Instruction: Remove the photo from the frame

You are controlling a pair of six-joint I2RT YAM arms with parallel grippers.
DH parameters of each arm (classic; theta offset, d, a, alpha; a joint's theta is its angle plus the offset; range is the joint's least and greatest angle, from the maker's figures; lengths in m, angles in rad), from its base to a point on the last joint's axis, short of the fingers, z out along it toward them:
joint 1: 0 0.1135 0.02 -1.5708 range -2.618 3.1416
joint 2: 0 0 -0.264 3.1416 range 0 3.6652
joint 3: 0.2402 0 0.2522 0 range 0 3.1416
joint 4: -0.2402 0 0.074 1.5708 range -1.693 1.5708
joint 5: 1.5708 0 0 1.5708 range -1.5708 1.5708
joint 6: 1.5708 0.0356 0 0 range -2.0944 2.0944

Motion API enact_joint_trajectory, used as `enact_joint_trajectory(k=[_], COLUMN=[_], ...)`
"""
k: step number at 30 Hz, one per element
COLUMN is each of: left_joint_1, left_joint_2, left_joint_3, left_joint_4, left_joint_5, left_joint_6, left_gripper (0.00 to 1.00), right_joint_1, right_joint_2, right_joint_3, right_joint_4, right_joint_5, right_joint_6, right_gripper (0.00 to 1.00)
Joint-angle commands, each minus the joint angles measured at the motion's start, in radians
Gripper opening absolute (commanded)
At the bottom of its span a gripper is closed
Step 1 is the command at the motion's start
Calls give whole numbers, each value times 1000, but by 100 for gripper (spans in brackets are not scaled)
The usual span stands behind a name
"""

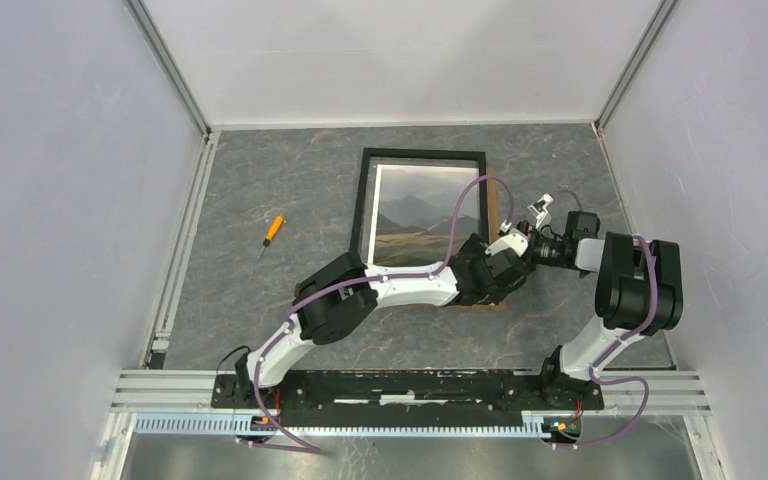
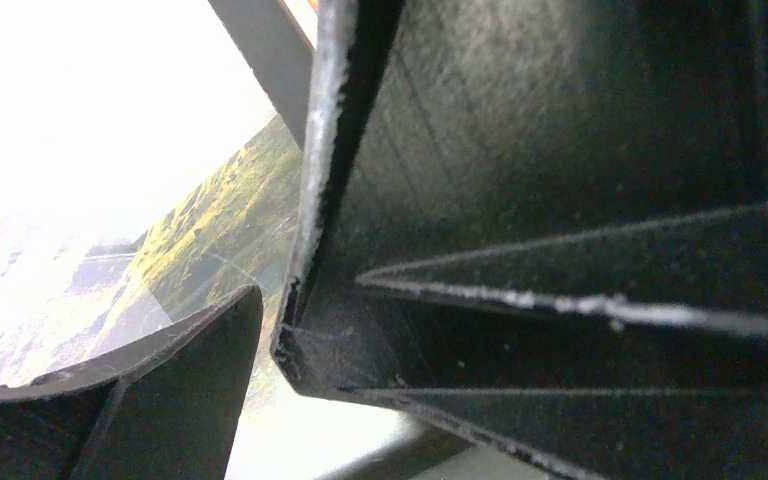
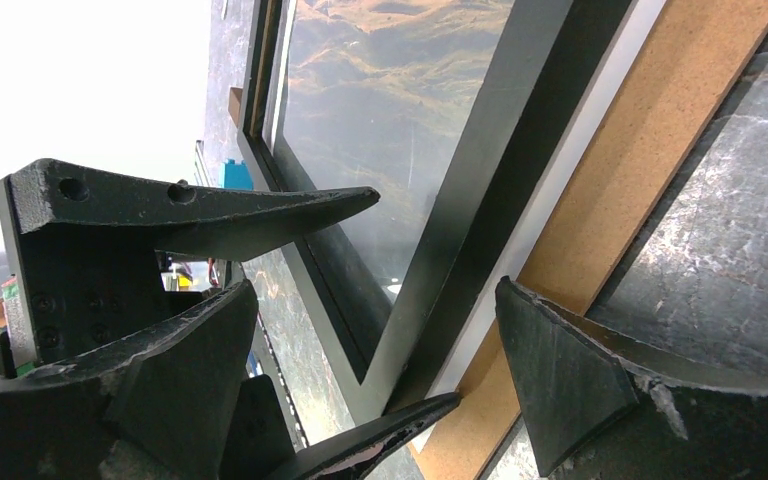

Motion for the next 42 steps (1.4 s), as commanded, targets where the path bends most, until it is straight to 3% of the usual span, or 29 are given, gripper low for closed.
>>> enact_joint_trajectory(k=[1,31,42], left_joint_1=[15,97,96], left_joint_2=[-58,-141,-116], left_joint_3=[-43,-192,-191], left_joint_4=[-12,-15,-13], left_joint_5=[-62,-22,29], left_joint_6=[-57,-66,-73], left_gripper=[100,97,94], right_joint_1=[-8,-9,10], right_joint_2=[58,5,-55], right_joint_3=[-26,-4,24], right_joint_4=[-34,-75,-187], right_joint_5=[280,265,433], right_joint_6=[-65,-97,-149], right_gripper=[98,98,98])
